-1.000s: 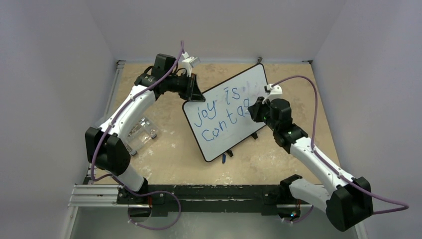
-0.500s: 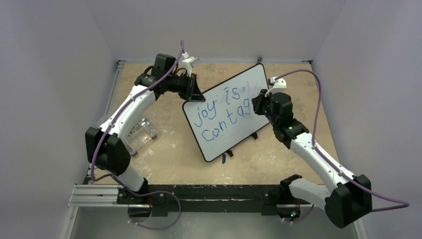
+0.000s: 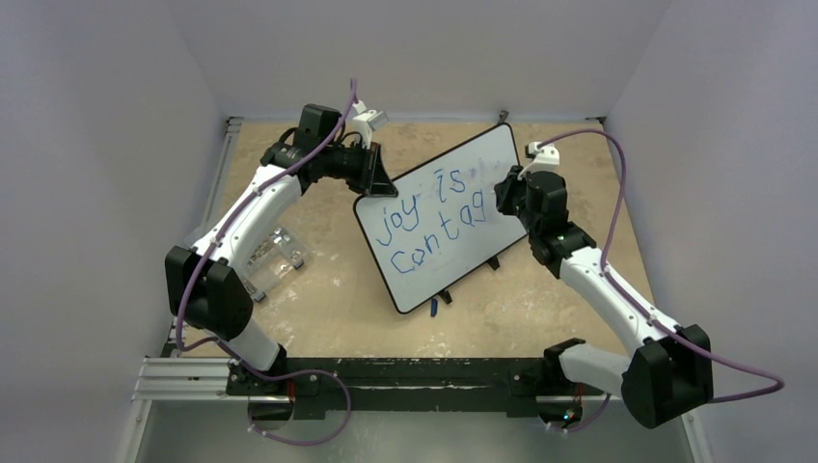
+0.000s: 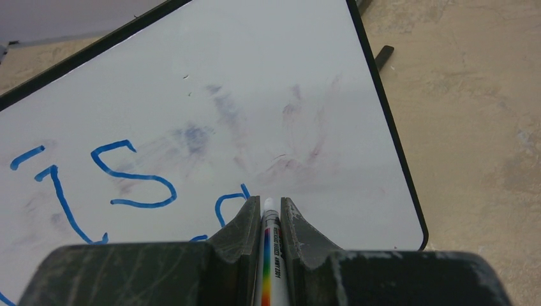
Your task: Write a sentence on the whiteboard
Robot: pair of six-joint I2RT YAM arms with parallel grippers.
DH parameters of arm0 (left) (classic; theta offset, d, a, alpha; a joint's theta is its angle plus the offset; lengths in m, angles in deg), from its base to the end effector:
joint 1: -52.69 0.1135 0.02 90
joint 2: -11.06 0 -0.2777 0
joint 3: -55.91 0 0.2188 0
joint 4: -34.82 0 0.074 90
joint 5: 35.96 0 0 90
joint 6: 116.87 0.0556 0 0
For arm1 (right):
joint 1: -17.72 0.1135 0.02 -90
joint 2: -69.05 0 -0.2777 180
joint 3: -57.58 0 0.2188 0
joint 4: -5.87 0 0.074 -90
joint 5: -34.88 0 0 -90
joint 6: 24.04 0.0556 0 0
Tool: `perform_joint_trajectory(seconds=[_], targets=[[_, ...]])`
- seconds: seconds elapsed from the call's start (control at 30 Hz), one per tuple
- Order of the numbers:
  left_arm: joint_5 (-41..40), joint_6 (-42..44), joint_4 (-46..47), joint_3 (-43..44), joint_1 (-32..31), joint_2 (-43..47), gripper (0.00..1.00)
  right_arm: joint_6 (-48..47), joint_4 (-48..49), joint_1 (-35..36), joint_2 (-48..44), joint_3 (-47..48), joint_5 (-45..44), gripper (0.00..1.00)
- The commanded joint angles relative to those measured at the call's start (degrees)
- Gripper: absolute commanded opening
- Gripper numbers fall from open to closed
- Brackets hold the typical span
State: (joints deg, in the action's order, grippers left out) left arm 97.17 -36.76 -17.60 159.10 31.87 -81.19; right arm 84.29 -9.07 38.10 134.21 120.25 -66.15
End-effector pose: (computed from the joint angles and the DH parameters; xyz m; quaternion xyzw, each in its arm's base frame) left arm 0.2964 -0.1534 0.3566 0.2311 0.8296 -0.4243 0.2797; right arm 0.2330 0.0752 0.3175 0.0425 0.8032 0.1221 0.5814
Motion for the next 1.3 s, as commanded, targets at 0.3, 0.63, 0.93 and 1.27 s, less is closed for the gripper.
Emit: perform_joint_trajectory(seconds=[0.3, 0.63, 0.93, 1.27], targets=[[-2.18, 3.1, 3.0, 0.74, 0.08, 2.49, 0.0, 0.3, 5.31, -1.46, 3.74, 3.07, 0.88, 0.0], [-2.14, 3.04, 3.06, 0.67, 0.08, 2.58, 0.0, 0.37, 6.23, -1.8, 2.79, -2.11, 1.71, 0.0], [-2.11, 3.03, 3.04, 0.58, 0.05, 2.69, 0.0, 0.88, 6.97, -1.93, 2.0, -7.54, 3.52, 0.0], [-2.0, 2.91, 3.13, 0.6, -0.01, 2.59, 0.0, 2.02, 4.76, -1.93, -2.17, -8.95, 4.12, 0.0]])
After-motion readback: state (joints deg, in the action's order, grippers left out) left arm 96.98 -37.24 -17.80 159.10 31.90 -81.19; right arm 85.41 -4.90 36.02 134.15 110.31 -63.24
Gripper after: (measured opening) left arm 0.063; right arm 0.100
